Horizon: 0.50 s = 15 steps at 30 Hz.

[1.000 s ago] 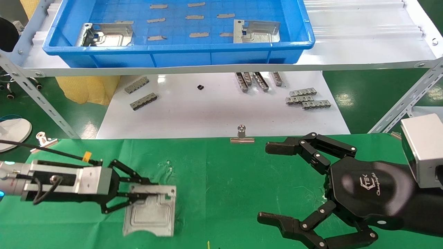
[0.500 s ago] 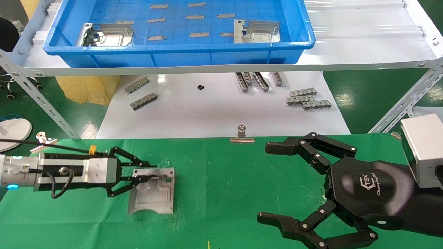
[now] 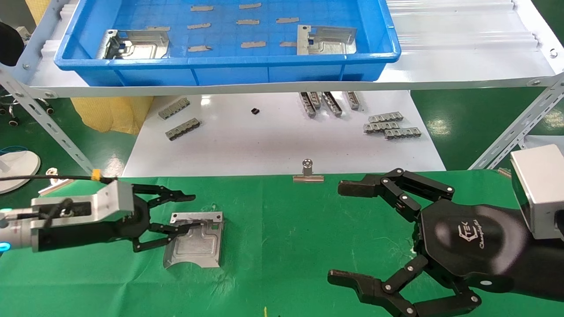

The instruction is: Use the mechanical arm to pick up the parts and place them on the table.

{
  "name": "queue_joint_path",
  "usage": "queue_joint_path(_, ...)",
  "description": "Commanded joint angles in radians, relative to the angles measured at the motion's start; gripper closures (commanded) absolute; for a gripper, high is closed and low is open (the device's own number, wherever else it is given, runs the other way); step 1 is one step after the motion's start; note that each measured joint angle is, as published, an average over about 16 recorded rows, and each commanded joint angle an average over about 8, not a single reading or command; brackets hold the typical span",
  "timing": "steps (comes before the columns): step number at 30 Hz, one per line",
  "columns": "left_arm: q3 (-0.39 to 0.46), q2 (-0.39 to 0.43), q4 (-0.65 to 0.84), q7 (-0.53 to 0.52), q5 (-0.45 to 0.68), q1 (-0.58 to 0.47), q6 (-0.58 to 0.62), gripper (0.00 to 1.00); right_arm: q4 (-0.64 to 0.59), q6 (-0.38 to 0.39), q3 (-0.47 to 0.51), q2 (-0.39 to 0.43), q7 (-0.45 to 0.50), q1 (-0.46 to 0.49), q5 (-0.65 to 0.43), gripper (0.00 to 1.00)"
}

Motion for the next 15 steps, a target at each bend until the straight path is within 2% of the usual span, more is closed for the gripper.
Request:
queue_joint_path(1,-0.011,-0.002,0.021,-0.044,-0.016,0.009,0.024,0.0,0.0,0.0,0.0,0.0,0.0,0.0,0.0,0.0)
queue_joint_path(11,-0.017,-0.007,0.008,-0.051,-0.021,0.016,0.025,0.0,0.0,0.0,0.0,0.0,0.0,0.0,0.0,0.0)
queue_joint_path(15,-0.038,-0.02,-0.043,-0.089,-0.031,0.036,0.022,0.0,0.0,0.0,0.0,0.0,0.0,0.0,0.0,0.0)
